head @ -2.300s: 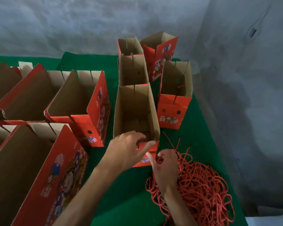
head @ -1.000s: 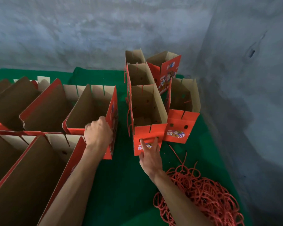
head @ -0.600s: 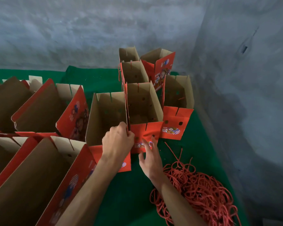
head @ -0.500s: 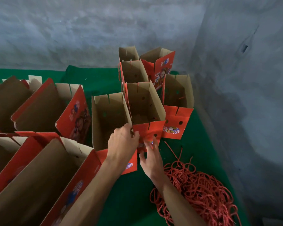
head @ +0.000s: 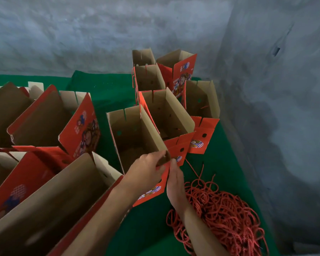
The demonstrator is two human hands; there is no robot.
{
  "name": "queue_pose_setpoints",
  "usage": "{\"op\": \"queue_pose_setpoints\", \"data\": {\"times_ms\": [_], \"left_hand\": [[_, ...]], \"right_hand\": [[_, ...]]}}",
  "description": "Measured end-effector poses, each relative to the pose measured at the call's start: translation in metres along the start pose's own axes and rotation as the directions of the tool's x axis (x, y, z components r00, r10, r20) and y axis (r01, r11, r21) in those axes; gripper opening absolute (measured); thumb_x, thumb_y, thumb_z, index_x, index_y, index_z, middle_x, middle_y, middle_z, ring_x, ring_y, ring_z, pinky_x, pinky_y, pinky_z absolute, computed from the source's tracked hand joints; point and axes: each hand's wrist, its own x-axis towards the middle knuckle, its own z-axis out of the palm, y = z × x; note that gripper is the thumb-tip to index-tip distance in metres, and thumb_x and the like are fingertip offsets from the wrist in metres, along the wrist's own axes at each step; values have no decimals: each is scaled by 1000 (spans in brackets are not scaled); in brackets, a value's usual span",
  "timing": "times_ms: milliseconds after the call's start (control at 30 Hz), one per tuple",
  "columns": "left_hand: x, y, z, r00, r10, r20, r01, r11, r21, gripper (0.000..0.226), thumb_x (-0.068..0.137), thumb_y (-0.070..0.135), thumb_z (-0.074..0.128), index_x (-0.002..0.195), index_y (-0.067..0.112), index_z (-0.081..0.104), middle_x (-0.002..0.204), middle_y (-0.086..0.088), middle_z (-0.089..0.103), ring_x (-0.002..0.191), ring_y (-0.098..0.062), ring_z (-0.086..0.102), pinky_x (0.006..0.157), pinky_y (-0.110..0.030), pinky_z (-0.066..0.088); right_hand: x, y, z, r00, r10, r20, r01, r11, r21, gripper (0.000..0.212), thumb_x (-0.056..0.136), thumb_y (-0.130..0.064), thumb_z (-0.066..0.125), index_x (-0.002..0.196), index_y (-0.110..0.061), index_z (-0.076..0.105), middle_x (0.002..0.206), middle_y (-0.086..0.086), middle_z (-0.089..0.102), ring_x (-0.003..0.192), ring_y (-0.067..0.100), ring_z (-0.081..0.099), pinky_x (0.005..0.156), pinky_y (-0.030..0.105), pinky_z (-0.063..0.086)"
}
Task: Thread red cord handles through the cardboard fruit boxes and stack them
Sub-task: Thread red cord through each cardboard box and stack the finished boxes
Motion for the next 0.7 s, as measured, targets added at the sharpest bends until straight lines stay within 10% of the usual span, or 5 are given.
{"op": "queue_pose_setpoints", "data": {"times_ms": [200, 300, 467, 567, 700], "left_hand": [[-36, -26, 1, 995, 27, -101, 50, 725, 687, 63, 95, 28, 57, 154, 27, 35, 162, 0, 32, 155, -21, 17, 125, -54, -5], [-50, -30, -6, 988, 5, -156, 112, 678, 727, 73, 86, 26, 69, 153, 24, 40, 163, -7, 31, 155, -27, 15, 125, -57, -3], [-62, -43, -18, 959, -200, -200, 283, 678, 678, 93, 92, 19, 59, 161, 22, -4, 168, -11, -15, 153, -33, -20, 127, -49, 1], [-69, -39, -25, 912, -294, -287, 410, 695, 590, 94, 92, 12, 55, 160, 17, -9, 166, -18, -10, 154, -42, 1, 121, -45, 27], [-66, -48, -36, 833, -410, -371, 547, 712, 440, 63, 99, 18, 55, 152, 17, 22, 130, -13, 61, 100, -30, 71, 67, -36, 57]], "right_hand": [[-2, -12, 4, 999, -52, -2, 49, 967, -249, 42, 102, -65, 52, 138, -45, 57, 131, -19, 67, 124, 5, 62, 103, 34, 51], [-2, -13, 8, 998, -48, -39, 39, 976, -212, 47, 100, -67, 52, 139, -42, 58, 133, -18, 66, 127, 5, 60, 108, 39, 49], [-1, -25, 18, 998, -19, -55, 12, 993, -117, 49, 100, -62, 50, 141, -36, 57, 132, -8, 67, 125, 15, 62, 108, 45, 50], [1, -37, 25, 996, -16, -90, 8, 996, -84, 40, 96, -47, 49, 134, -40, 60, 123, -10, 69, 112, 10, 63, 98, 34, 50], [7, -42, 29, 987, 71, -143, -88, 989, -121, 45, 85, -54, 40, 111, -29, 67, 94, -4, 64, 88, 15, 56, 75, 35, 47]]}}
